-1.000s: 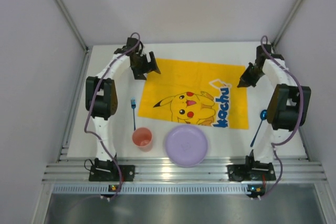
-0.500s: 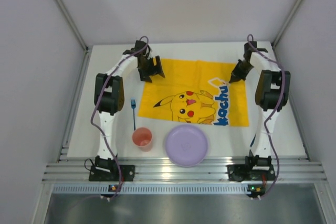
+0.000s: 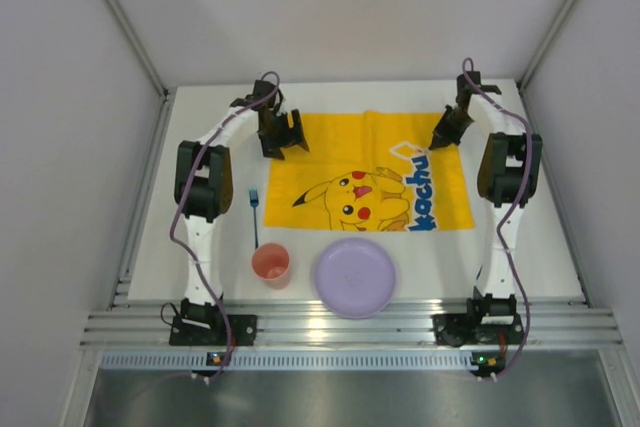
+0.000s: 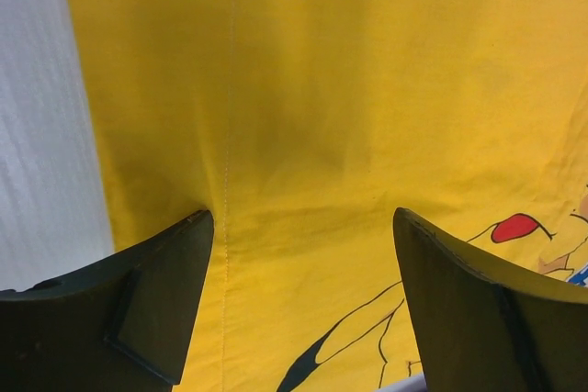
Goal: Set the dinner table for one person
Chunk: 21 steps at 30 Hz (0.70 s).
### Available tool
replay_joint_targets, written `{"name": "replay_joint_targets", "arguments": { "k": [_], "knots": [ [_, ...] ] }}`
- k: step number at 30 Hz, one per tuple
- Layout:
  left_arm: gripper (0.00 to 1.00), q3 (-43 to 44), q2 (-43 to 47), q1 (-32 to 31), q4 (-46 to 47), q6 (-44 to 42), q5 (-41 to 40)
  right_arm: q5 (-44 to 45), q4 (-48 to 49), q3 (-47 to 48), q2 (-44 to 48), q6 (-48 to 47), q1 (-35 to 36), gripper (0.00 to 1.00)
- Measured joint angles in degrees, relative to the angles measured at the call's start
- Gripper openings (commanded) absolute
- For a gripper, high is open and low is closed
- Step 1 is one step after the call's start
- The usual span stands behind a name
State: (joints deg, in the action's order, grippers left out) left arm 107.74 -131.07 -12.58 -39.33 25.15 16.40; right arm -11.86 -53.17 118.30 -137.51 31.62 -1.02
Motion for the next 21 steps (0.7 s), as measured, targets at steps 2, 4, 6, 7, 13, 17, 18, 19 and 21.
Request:
{"name": "replay_joint_targets", "arguments": {
  "k": [2, 4, 6, 7, 13, 17, 18, 19, 21],
  "knots": [
    [0.85, -0.20, 0.22, 0.61, -0.42, -0.07, -0.48, 0.00, -0.02, 0.00, 0.00, -0.20, 0.00, 0.00],
    [0.84, -0.48, 0.50, 1.57, -1.18, -0.28, -0.92, -0.02, -0.02, 0.00, 0.00, -0.68, 0.00, 0.00],
    [0.82, -1.16, 1.07, 2.89, -1.68, -0.83, -1.44, -0.04, -0.04, 0.00, 0.00, -1.20, 0.00, 0.00],
    [0.81, -1.51, 1.33, 3.54, -1.99, -1.05, -1.64, -0.11, -0.04, 0.02, 0.00, -1.55, 0.00, 0.00],
    [0.79, -2.78, 2.29, 5.42, -3.39, -1.29, -2.58, -0.92, -0.22, 0.37, 0.00, -3.45, -0.02, 0.00],
    [0.91, -3.85, 3.28, 5.35, -4.63, -1.20, -3.21, -4.20, 0.24, 0.55, 0.00, -4.11, -0.02, 0.01],
    [0.96, -3.96, 3.48, 5.31, -4.96, -1.05, -3.41, -5.05, 0.37, 0.63, 0.04, -4.17, -0.02, 0.04],
    [0.99, -3.96, 3.69, 5.29, -5.35, -1.09, -3.56, -5.97, 0.46, 0.63, 0.46, -4.20, -0.02, 0.10],
    [0.99, -3.89, 4.39, 5.25, -6.32, -0.79, -4.44, -7.02, 0.44, 0.42, 1.73, -4.31, -0.02, 0.32]
  ]
}}
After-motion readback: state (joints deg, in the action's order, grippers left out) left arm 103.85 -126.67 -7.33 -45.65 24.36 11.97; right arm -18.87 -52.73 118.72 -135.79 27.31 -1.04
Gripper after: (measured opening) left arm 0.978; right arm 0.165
